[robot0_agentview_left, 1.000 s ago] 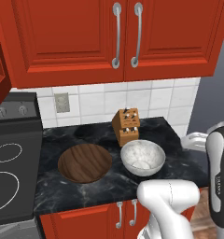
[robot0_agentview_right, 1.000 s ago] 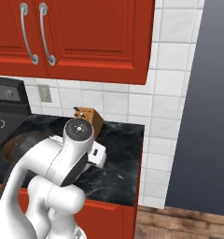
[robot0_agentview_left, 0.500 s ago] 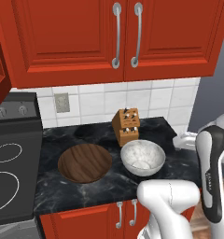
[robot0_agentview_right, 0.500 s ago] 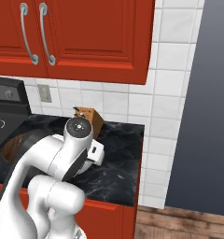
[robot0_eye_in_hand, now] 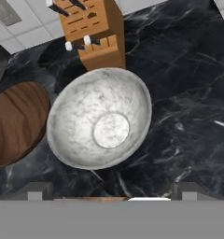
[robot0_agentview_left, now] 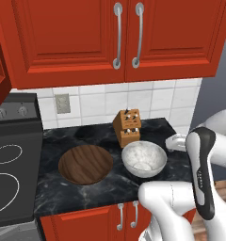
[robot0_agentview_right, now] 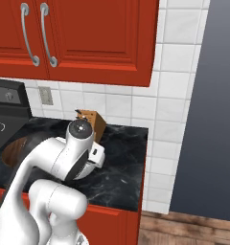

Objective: Open the cabinet. Pick the bowls from the counter and place them in the cabinet. Then close the cabinet.

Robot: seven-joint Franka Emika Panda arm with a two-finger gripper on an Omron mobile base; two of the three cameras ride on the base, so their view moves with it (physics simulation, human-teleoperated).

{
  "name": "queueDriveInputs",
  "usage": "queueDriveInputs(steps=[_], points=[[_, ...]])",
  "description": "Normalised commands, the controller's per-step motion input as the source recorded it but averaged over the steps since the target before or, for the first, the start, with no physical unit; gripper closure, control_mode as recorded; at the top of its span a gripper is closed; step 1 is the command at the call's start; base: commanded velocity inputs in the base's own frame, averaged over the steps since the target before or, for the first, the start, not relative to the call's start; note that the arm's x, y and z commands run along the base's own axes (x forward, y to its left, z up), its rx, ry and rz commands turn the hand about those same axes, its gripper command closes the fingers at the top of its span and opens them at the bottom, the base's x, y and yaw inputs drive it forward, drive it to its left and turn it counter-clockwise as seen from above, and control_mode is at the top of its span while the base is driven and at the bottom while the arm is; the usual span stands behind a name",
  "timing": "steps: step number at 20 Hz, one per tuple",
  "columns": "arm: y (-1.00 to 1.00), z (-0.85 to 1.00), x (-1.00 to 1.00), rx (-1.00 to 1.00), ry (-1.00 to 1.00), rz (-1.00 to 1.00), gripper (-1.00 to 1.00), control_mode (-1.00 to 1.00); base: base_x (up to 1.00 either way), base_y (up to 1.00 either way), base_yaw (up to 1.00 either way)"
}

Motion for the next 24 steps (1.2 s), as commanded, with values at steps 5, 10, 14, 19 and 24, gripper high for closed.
queueDriveInputs(steps=[5,10,14,19,24], points=[[0.08,-0.31,0.25,0.00,0.02,0.00,-1.00,-1.00,0.00,0.00,0.00],[0.04,-0.31,0.27,0.00,0.01,0.00,-1.00,-1.00,0.00,0.00,0.00],[0.00,-0.33,0.17,0.00,0.06,0.00,-1.00,-1.00,0.00,0.00,0.00],[0.00,-0.36,0.18,0.00,0.11,0.00,-1.00,-1.00,0.00,0.00,0.00],[0.01,-0.29,0.21,0.00,0.06,0.00,-1.00,-1.00,0.00,0.00,0.00]])
